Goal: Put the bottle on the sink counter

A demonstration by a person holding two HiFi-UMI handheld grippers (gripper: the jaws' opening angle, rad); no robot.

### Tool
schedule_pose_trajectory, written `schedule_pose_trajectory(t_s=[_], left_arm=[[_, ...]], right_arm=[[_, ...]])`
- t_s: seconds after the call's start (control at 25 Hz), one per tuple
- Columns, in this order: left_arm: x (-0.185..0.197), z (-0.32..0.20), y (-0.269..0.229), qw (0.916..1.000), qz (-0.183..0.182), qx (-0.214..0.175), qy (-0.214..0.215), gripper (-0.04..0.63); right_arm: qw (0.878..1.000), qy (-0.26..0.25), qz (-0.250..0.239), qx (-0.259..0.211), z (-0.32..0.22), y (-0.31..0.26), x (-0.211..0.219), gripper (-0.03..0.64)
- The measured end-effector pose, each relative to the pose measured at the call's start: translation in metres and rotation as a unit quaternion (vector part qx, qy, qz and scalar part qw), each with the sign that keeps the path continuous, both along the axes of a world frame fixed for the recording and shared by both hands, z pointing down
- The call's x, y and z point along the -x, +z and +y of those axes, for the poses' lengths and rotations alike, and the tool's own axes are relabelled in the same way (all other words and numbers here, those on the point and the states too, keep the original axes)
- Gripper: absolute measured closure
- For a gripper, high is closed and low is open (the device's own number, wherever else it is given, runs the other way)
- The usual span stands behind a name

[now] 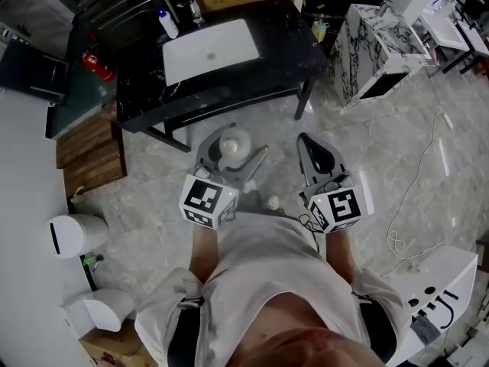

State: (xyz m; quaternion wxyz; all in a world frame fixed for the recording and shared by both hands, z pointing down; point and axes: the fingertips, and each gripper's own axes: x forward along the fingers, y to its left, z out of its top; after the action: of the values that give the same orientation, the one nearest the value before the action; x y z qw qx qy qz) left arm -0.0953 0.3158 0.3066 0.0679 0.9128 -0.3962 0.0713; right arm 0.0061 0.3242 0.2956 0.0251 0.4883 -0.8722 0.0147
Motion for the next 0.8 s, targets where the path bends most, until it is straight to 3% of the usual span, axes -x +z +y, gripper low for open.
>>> schedule_pose_trajectory(t_s=[0.8], left_arm=[[0.002,-0.100,0.005,0.9996,0.010,-0.001,0.027,0.265]], right_arm=[[1.000,0.025,0.013,0.002,-0.098,0.003,0.005,0.618]])
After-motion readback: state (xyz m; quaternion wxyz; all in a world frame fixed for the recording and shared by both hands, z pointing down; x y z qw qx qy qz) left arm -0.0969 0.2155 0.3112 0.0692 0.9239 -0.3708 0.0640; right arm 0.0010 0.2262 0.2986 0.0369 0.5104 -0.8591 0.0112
